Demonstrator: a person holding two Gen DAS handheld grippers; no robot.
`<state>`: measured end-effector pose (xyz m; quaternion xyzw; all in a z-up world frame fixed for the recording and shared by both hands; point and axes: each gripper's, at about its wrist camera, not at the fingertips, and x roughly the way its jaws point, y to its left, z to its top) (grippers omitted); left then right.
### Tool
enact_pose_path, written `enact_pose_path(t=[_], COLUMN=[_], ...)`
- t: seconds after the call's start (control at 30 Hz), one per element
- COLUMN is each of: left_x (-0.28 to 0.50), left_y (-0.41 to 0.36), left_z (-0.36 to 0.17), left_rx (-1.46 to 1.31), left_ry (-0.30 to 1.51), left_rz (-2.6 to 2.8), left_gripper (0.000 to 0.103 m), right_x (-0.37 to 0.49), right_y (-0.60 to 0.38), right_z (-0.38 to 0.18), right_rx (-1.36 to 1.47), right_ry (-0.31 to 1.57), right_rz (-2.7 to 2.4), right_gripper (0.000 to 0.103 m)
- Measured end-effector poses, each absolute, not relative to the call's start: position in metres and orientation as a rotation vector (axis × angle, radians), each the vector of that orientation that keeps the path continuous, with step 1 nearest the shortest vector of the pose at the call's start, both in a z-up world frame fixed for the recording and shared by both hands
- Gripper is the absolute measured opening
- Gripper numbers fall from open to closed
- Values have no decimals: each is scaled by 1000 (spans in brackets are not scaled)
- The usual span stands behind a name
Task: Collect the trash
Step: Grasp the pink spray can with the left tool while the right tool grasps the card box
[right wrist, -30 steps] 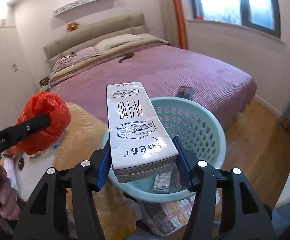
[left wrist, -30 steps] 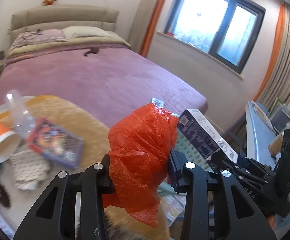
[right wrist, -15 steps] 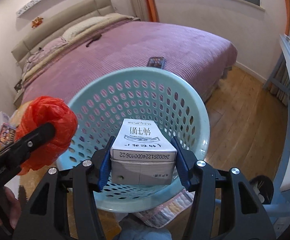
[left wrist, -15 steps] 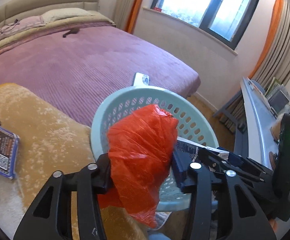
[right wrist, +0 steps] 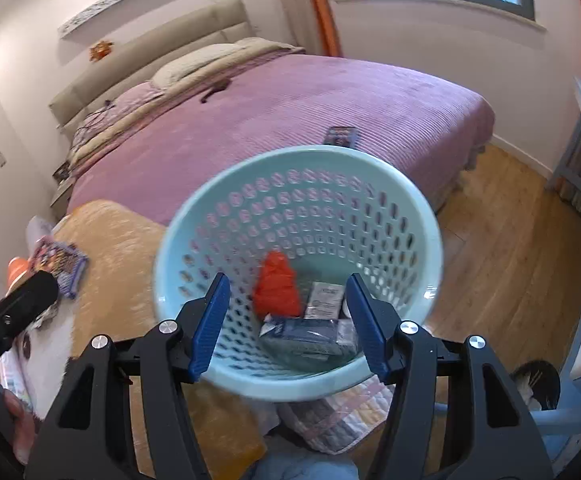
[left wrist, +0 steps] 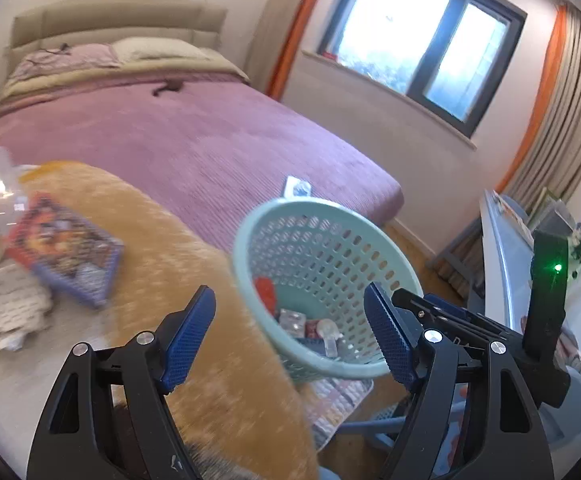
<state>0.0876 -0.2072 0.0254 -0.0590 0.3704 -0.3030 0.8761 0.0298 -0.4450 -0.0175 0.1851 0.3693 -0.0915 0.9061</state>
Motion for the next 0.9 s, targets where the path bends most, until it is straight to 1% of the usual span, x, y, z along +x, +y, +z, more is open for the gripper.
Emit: enact_pose_path(t=[0.23, 0.33, 0.4, 0.47, 0.57, 0.63, 0.73, 0.83, 0.9], left_x=[58, 44, 39, 34, 27, 24, 27, 34, 36], left_y=[-149, -111, -88, -68, -29, -5, 23, 41, 51], left_z=[59, 70, 74, 75, 72, 63, 46, 30, 20], left_rx=[-167, -181, -187, -193, -200, -191, -205, -262, -293], left_ry=[692, 666, 662, 661, 669, 681, 721, 765, 790], left_rz=[-541, -451, -382, -312, -191, -123, -38, -9, -1], left_gripper=[75, 75, 79, 79, 80, 84, 84, 84, 84], right_x=[22, 21, 20, 21, 28, 34, 49, 71, 85], right_y=[-396, -366, -346, -327, -298, -281, -258, -245, -236], right_z=[11, 24, 30, 36, 42, 44, 42, 33, 26], right_rx=[325, 284, 249, 217, 169, 130, 63, 34, 6], right_ry=[707, 678, 660, 644, 627, 612, 589, 611, 629], right_rz=[-73, 2, 43, 82, 149, 191, 264, 314, 317], right_gripper=[57, 57, 57, 57, 57, 57, 58, 62, 69])
